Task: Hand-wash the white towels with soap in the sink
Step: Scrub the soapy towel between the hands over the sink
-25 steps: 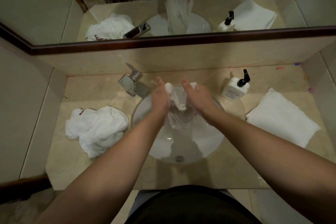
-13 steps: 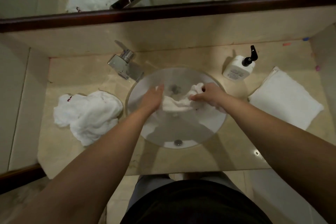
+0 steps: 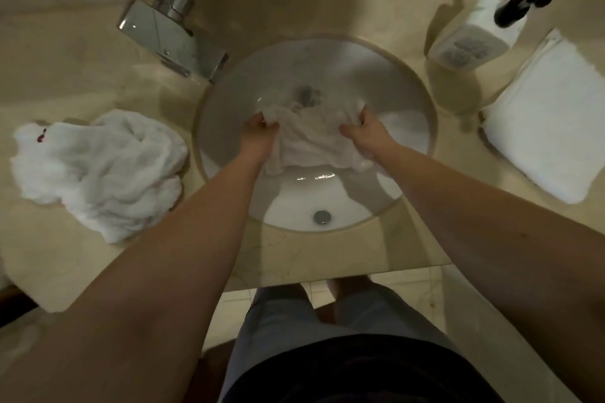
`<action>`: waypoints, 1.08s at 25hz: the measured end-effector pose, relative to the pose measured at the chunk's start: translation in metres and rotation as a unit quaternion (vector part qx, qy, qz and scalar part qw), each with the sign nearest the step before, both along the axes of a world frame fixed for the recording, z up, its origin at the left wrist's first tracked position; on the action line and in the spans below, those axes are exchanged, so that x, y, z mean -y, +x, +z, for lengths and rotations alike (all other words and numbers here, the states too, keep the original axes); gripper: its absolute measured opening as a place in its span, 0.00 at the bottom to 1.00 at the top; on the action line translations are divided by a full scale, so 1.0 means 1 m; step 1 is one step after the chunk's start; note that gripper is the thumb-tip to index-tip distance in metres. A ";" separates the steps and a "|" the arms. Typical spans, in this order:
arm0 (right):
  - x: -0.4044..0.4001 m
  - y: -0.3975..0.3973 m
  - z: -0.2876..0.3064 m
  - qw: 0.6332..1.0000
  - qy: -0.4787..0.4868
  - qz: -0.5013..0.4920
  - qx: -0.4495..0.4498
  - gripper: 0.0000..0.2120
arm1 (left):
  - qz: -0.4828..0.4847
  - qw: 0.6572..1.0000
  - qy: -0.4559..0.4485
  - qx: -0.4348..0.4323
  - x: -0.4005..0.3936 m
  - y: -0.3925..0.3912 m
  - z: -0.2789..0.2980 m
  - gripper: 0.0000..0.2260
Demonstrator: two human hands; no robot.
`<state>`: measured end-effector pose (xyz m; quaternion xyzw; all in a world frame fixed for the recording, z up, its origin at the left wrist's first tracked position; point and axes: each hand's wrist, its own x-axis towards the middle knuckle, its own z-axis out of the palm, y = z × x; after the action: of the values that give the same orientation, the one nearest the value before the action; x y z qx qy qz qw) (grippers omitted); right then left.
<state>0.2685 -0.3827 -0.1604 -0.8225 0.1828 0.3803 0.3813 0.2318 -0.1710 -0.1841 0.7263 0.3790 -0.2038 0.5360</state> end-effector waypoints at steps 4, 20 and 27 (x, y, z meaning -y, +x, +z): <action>0.010 -0.012 -0.023 0.997 -0.073 -0.008 -0.004 0.34 | -0.017 0.996 0.065 -0.061 0.012 -0.031 -0.019 0.21; 0.016 -0.051 -0.006 0.970 -0.028 -0.019 0.243 0.13 | 0.012 0.996 -0.042 -0.081 0.027 -0.055 -0.015 0.14; 0.014 -0.048 0.023 0.968 0.123 -0.137 0.169 0.12 | 0.016 0.998 0.019 0.051 0.047 -0.052 0.025 0.13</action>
<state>0.2210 -0.3968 -0.1370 -0.7888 0.1782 0.2000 0.5533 0.1801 -0.2184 -0.1591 0.7394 0.3671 -0.1507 0.5439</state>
